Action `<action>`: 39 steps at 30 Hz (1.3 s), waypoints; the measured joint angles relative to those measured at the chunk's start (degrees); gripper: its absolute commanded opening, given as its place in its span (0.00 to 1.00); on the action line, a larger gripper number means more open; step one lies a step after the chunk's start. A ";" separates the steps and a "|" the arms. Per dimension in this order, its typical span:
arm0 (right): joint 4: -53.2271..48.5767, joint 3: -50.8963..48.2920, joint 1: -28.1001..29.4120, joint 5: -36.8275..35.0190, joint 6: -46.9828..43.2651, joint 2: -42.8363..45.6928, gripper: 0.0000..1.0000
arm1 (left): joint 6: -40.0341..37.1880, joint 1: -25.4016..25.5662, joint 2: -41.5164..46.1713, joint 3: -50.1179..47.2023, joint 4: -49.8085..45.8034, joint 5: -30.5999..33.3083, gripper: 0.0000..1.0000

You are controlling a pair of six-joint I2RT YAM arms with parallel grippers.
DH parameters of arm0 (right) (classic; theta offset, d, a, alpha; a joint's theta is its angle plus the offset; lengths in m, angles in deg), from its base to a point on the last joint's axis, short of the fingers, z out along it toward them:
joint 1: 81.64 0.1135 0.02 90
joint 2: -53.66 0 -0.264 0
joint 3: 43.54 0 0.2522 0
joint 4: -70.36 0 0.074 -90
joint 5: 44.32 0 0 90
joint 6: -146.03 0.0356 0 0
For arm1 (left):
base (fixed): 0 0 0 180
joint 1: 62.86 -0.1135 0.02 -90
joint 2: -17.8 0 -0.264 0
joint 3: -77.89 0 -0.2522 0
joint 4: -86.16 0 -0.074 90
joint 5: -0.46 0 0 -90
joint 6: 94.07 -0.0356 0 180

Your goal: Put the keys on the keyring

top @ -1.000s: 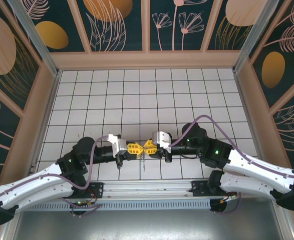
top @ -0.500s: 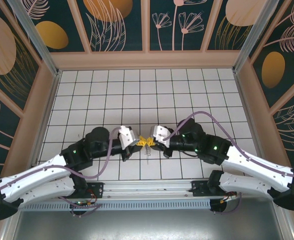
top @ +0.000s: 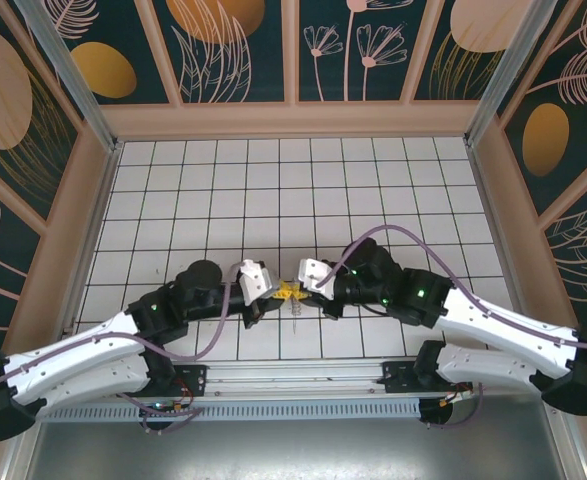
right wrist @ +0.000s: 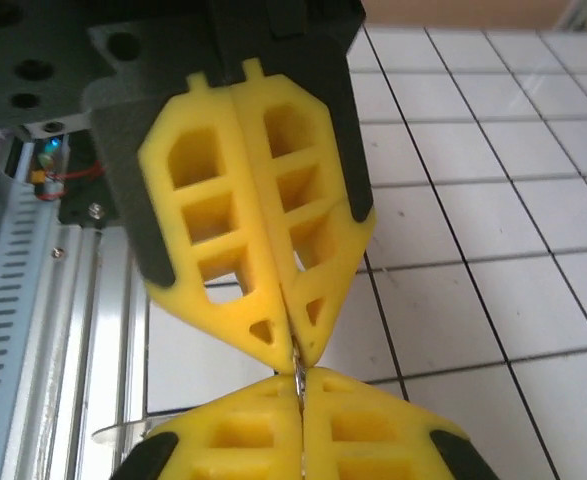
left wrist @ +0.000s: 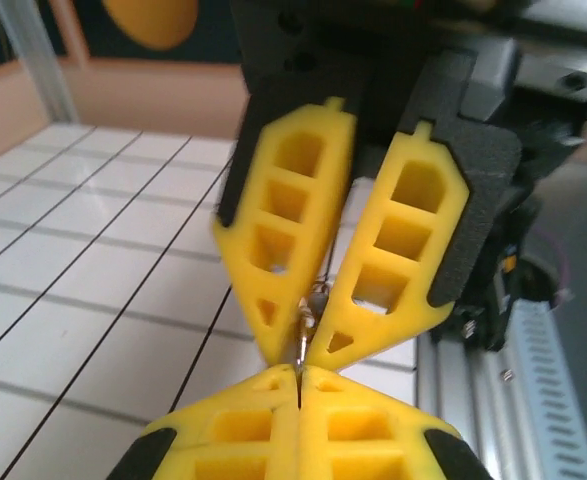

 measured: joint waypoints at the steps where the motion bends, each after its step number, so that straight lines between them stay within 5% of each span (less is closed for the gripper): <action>1: 1.53 -0.74 0.07 0.74 0.33 0.98 0.21 | 0.66 0.00 0.94 -0.63 1.55 -0.98 0.00; 9: 12.44 -4.20 0.09 5.84 2.71 5.42 0.22 | 5.07 0.20 4.72 -3.91 12.83 -5.55 0.00; 14: 14.38 -5.51 0.22 6.73 4.15 5.86 0.02 | 6.93 0.17 5.03 -6.84 18.60 -5.64 0.00; 17: 14.64 -5.86 0.28 6.80 4.63 6.03 0.00 | 7.39 0.09 4.92 -7.17 19.15 -5.49 0.00; 30: 1.27 0.79 -1.01 -7.21 -0.15 -1.46 0.00 | -2.67 -0.20 -8.79 10.67 -10.36 8.68 0.06; 36: -3.37 2.19 -0.79 -7.54 -1.01 -5.14 0.00 | -4.59 -0.44 -9.99 10.05 -13.75 8.55 0.00; 39: -3.37 2.36 -0.37 -6.03 -1.62 -4.52 0.08 | -4.11 -0.44 -6.91 6.84 -10.16 6.95 0.00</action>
